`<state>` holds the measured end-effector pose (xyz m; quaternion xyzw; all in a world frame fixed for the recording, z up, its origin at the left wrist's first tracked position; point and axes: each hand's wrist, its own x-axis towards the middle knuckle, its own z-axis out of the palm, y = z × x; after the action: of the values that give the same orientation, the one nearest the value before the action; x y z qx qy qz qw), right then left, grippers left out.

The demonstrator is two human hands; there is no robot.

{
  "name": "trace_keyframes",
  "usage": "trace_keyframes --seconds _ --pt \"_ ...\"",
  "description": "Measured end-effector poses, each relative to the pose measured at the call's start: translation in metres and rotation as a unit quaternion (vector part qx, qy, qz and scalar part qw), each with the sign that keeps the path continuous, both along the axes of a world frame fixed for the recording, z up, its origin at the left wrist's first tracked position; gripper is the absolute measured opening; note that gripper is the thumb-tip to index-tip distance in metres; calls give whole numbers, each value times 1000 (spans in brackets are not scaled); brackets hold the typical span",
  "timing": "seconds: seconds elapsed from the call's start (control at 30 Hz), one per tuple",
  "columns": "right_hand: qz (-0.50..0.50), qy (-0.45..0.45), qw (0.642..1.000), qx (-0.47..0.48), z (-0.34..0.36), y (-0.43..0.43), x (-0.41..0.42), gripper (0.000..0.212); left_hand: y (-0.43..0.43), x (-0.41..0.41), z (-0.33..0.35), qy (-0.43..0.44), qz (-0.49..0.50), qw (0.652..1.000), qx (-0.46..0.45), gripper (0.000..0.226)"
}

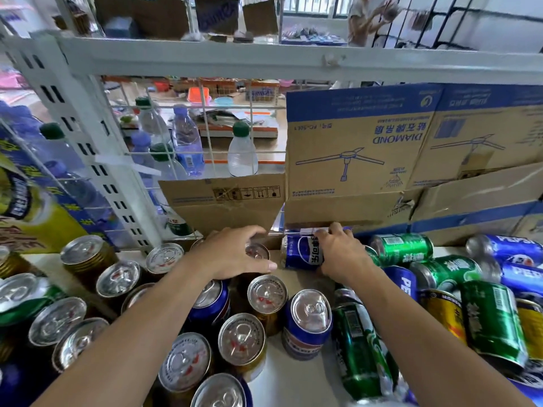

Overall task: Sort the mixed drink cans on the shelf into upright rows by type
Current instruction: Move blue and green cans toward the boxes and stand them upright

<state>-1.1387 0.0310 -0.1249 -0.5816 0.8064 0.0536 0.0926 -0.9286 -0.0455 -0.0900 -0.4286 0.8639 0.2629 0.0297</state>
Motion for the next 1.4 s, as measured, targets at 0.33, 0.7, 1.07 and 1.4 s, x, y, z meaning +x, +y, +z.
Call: trace_keyframes --seconds 0.33,0.7,1.07,1.4 --pt "29 -166 980 -104 35 8 4 70 -6 1 -7 12 -3 1000 -3 92" --pt "73 -285 950 -102 48 15 16 67 -6 2 -8 -6 1 1000 -20 75" --pt "-24 -221 973 -58 42 61 -13 18 21 -4 19 107 -89 982 -124 32" --pt "-4 -153 988 20 36 101 5 25 82 -37 26 -20 -260 965 -9 61"
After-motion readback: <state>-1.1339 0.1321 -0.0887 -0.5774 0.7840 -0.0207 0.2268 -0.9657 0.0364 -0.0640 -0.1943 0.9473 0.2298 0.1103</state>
